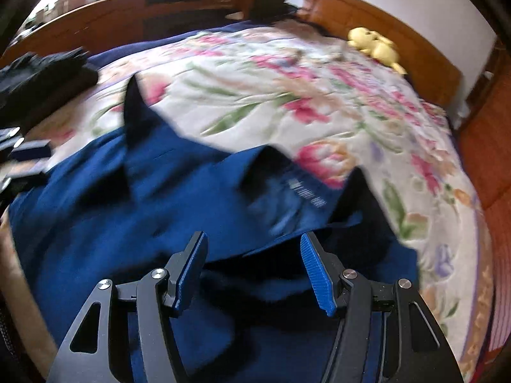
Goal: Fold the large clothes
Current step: 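Pinch the folded jacket edge with the right tool and smooth it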
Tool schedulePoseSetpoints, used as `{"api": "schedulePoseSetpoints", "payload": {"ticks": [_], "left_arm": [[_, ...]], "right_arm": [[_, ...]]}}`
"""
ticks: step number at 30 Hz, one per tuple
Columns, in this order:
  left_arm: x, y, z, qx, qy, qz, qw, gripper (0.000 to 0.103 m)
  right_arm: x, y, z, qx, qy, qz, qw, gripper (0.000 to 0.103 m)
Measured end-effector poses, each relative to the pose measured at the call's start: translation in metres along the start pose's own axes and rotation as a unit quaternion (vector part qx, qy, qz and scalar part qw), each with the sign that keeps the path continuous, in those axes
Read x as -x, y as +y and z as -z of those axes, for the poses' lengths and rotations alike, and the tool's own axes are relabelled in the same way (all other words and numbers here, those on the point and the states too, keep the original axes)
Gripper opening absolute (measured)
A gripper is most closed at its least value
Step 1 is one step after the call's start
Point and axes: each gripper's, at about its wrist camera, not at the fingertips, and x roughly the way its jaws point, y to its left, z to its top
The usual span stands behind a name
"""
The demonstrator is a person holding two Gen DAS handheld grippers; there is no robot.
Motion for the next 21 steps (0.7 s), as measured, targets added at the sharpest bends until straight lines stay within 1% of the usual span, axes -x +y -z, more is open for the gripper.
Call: {"api": "schedulePoseSetpoints", "payload": {"ticks": [3,7,9,15,21], "left_arm": [[0.0,0.0,0.0,0.0,0.0,0.0,1.0,0.031],[-0.001,0.002,0.0,0.002,0.001,0.0,1.0,0.031],[0.0,0.003,0.0,0.003,0.001,0.0,1.0,0.031],[-0.001,0.006,0.0,0.005,0.001,0.0,1.0,0.031],[-0.001,0.008,0.001,0.007,0.002,-0.001,1.0,0.031]], "right_arm": [[-0.001,0.013,0.003,0.015,0.003,-0.02,1.0,0.062],[-0.002,0.021,0.004,0.032,0.002,-0.03,0.999,0.062],[-0.002,0.022,0.002,0.035,0.0,-0.046,0.998,0.062],[-0.009,0.025,0.002,0.038,0.001,-0.054,0.998,0.062],[-0.029,0.03,-0.006,0.054,0.018,-0.051,0.997,0.062]]}}
